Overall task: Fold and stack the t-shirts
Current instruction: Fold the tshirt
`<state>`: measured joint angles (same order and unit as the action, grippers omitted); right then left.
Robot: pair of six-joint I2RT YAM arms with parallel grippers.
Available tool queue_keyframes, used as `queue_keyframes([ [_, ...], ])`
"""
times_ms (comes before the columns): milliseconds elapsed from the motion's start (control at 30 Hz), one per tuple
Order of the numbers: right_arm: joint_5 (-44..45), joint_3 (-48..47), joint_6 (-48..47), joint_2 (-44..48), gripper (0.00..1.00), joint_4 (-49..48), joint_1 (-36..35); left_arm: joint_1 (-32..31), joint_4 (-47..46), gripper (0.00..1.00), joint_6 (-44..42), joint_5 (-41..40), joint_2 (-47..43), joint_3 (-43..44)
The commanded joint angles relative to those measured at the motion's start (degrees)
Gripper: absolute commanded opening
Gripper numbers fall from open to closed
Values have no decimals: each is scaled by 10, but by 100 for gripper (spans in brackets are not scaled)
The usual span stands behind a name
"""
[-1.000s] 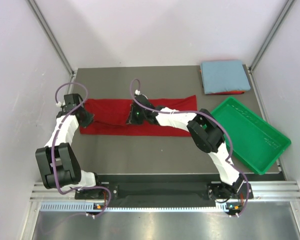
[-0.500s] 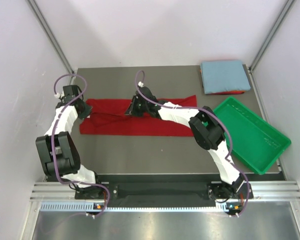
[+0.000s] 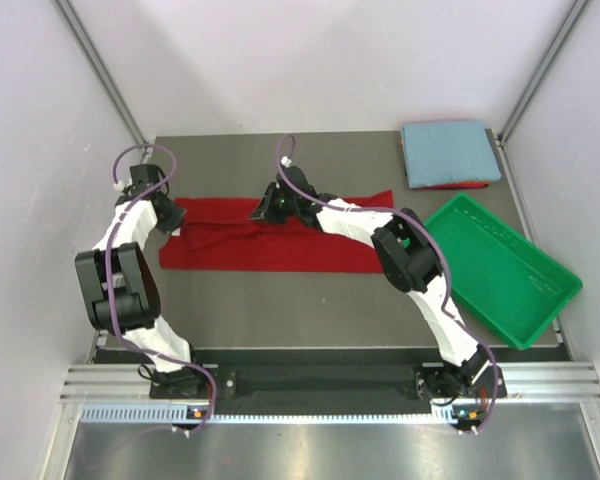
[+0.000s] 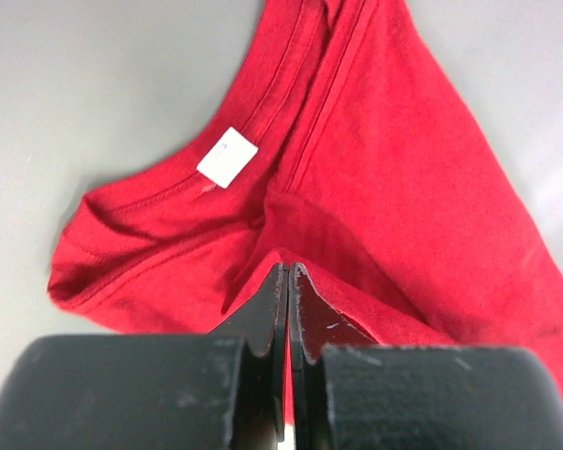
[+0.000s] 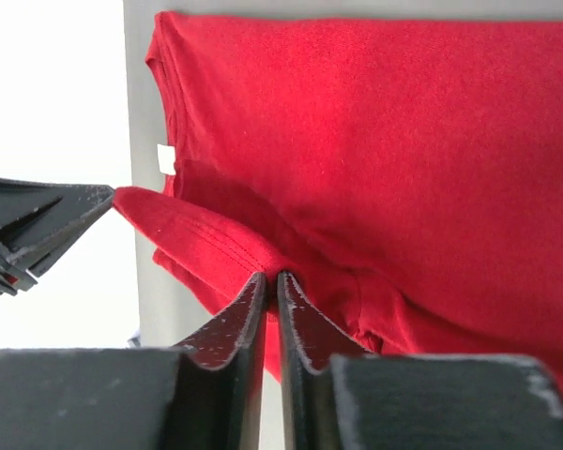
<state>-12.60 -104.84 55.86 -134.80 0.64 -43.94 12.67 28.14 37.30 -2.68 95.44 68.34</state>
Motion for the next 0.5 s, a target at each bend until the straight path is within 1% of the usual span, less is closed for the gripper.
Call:
queue_keyframes([
  [0,-19,-41,4,-15,12,-26,6,3,-7,0,-15,-9,22,46],
  [33,-26,-46,2,-16,16,-26,7,3,-5,2,-19,-11,35,53],
  [67,-27,-50,1,-17,18,-27,10,3,-5,9,-21,-12,41,62],
  [100,-29,-52,-1,-14,24,-28,11,3,-5,14,-22,-14,47,74],
  [133,-30,-54,-4,-13,27,-27,13,3,-6,17,-28,-15,53,80],
  [200,-34,-53,-18,-6,32,-20,18,3,2,21,-32,-23,59,97],
  [300,-33,-42,-33,12,34,-12,24,-3,17,22,-49,-39,56,102],
  [400,-33,-24,-46,31,34,-8,25,-22,38,22,-63,-58,48,90],
  [467,-32,-12,-52,39,31,-8,25,-38,22,22,-67,-40,28,70],
])
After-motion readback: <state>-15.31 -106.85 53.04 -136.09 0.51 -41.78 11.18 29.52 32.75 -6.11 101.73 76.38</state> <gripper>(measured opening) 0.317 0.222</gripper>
